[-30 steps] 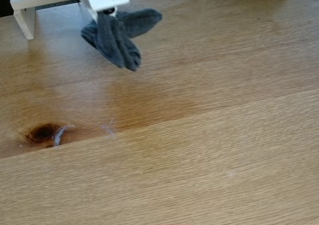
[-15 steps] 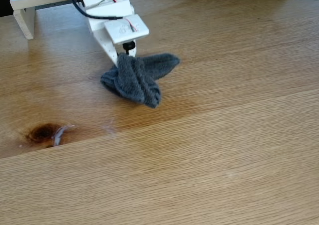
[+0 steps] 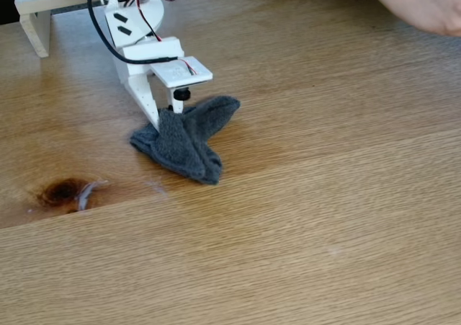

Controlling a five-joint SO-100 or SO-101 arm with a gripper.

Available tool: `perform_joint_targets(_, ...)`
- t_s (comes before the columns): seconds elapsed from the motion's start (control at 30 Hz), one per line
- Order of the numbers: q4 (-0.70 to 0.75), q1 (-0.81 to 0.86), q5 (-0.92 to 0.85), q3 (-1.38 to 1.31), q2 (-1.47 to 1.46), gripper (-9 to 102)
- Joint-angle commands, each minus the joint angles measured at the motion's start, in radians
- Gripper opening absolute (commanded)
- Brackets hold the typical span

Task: Clean the area in front of the robot

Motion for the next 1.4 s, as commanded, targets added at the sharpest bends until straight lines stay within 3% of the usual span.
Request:
perform_joint_targets(0.0, 0.018, 0.038, 0.008, -0.202, -0.011, 0)
perform_joint_targets(0.37, 0.241, 0.322, -0.051, -0.545, -0.158, 0)
perform_joint_targets(0.73, 0.367, 0.589, -0.172, -0.574, -0.166, 0)
perform_joint_targets(0.87, 0.517, 0.623, -0.175, -0.572, -0.11, 0)
perform_joint_targets(1.03, 0.897, 0.509, -0.106, -0.572, 0.067, 0)
perform_joint_targets(1.13, 1.022, 0.376, -0.032, -0.572, 0.169, 0)
perform_joint_targets(1.23, 1.012, 0.227, 0.011, -0.572, 0.207, 0)
perform_joint_targets(1.37, 0.876, 0.057, 0.058, -0.572, 0.187, 0)
